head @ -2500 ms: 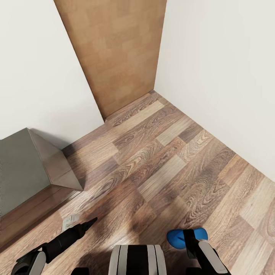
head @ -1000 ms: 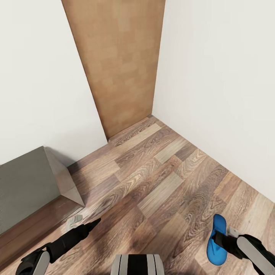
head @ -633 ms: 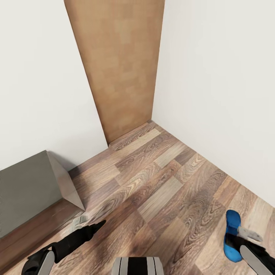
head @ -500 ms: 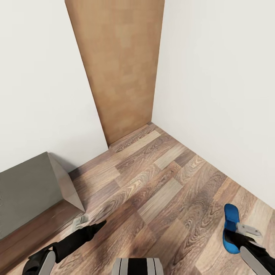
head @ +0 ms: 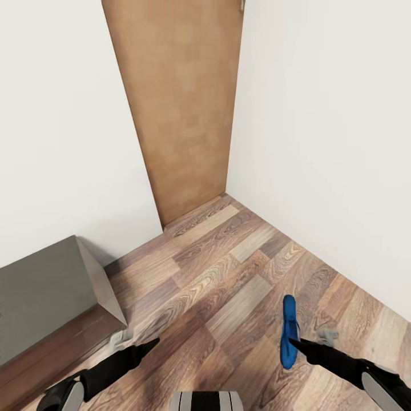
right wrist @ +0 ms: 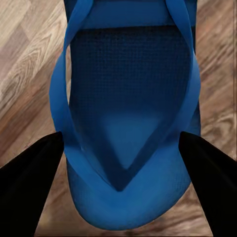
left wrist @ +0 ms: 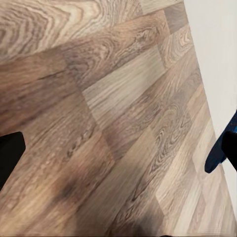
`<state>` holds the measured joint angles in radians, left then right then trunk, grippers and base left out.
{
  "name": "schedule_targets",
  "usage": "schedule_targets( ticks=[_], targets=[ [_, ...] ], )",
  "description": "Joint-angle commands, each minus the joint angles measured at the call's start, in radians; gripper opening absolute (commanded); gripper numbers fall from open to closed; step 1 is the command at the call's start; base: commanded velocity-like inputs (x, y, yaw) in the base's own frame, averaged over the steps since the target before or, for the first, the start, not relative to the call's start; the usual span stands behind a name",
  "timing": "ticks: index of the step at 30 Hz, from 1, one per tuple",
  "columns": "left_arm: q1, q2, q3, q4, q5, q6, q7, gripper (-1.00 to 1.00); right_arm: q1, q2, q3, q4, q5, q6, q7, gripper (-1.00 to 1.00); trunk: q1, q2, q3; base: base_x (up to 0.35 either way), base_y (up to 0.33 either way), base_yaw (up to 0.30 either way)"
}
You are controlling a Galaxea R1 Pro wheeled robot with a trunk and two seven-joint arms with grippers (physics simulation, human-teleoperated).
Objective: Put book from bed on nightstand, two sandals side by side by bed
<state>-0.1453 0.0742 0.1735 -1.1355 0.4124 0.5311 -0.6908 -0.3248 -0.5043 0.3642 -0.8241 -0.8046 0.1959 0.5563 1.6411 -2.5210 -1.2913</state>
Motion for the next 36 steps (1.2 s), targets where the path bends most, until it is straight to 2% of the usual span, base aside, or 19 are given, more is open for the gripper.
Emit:
schedule_targets(
  ticks=[1,5,19,20,24,28,32,34,36],
  targets=[
    [0.0,0.0,0.001,0.007,0.005,0.008,-0.001,1.0,-0.001,-0.001,0.003,0.047,-0.012,0.003,0.009,-1.0,-0.001,0.0,0.003,0.0,0.0,0.0],
    [0.0,0.0,0.001,0.013,0.005,0.006,-0.001,1.0,0.0,0.005,0.004,0.14,-0.011,-0.001,0.017,-1.0,-0.002,0.001,0.019,0.0,0.0,0.0],
    [0.0,0.0,0.001,0.017,0.005,0.006,-0.001,1.0,0.0,0.007,0.004,0.19,-0.011,-0.009,0.017,-1.0,-0.009,0.004,0.073,0.0,0.0,0.0],
    [0.0,0.001,0.002,0.022,0.003,0.006,-0.001,1.0,0.0,0.008,0.004,0.197,-0.012,-0.027,0.017,-1.0,-0.009,0.004,0.077,0.0,0.0,0.0],
    [0.0,0.006,0.005,0.05,0.003,-0.002,-0.001,1.0,0.0,0.007,0.002,0.27,-0.017,-0.021,0.018,-1.0,-0.011,0.005,0.092,0.0,0.0,0.0],
    [0.002,0.022,0.007,0.099,0.003,-0.041,-0.002,1.0,0.0,0.007,0.001,0.305,-0.018,-0.02,0.018,-1.0,-0.013,0.006,0.108,0.0,0.0,0.0],
    [0.005,0.033,0.005,0.223,-0.002,-0.152,-0.002,1.0,0.0,0.008,0.003,0.312,-0.012,-0.029,0.017,-1.0,-0.015,0.007,0.123,0.0,0.0,0.0],
    [0.005,0.034,0.005,0.274,-0.016,-0.204,-0.001,1.0,0.0,0.01,0.005,0.313,-0.01,-0.032,0.017,-1.0,-0.015,0.008,0.131,0.0,0.0,0.0],
    [0.005,0.034,0.005,0.333,-0.047,-0.266,-0.001,1.0,0.0,0.023,0.009,0.313,-0.005,-0.035,0.017,-1.0,-0.016,0.008,0.139,0.0,0.0,0.0]
  ],
)
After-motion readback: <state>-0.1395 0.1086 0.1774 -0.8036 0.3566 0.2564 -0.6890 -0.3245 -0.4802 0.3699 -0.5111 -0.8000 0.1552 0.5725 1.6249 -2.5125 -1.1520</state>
